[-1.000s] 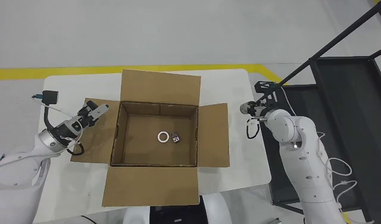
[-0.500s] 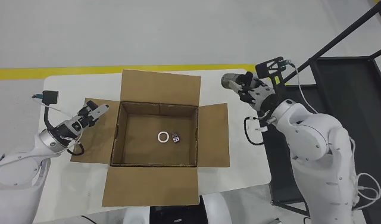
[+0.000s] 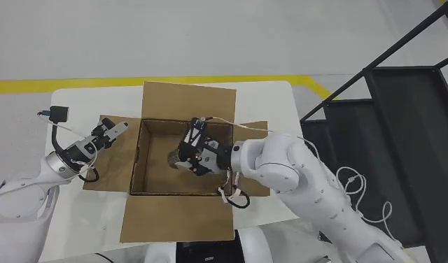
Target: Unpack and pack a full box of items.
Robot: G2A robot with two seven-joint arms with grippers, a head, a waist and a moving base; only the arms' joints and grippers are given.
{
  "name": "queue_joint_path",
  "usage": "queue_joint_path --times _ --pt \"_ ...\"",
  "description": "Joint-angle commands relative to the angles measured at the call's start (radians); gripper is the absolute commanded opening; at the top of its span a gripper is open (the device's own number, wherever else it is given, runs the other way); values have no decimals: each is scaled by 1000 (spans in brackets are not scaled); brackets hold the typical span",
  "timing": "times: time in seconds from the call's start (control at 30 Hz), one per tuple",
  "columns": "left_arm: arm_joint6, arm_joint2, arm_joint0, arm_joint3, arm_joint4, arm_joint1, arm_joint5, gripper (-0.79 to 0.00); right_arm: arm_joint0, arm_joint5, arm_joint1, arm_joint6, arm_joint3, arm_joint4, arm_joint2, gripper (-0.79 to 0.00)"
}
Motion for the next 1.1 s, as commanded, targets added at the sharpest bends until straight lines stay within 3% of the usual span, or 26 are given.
queue_joint_path --times 0.0,0.23,0.43,0.97,1.07 --pt "0 0 0 0 0 0 0 0 58 13 -16 -18 72 -18 -68 -785" --pt "0 0 0 0 0 0 0 0 248 -10 -79 -30 337 -57 -242 -785" --pt "0 0 0 0 0 0 0 0 340 -13 -140 -80 521 -89 -364 -785" --pt "0 0 0 0 0 0 0 0 421 51 -264 -161 844 -119 -486 -785" --pt "0 0 0 0 0 0 0 0 425 49 -278 -167 880 -122 -492 -705"
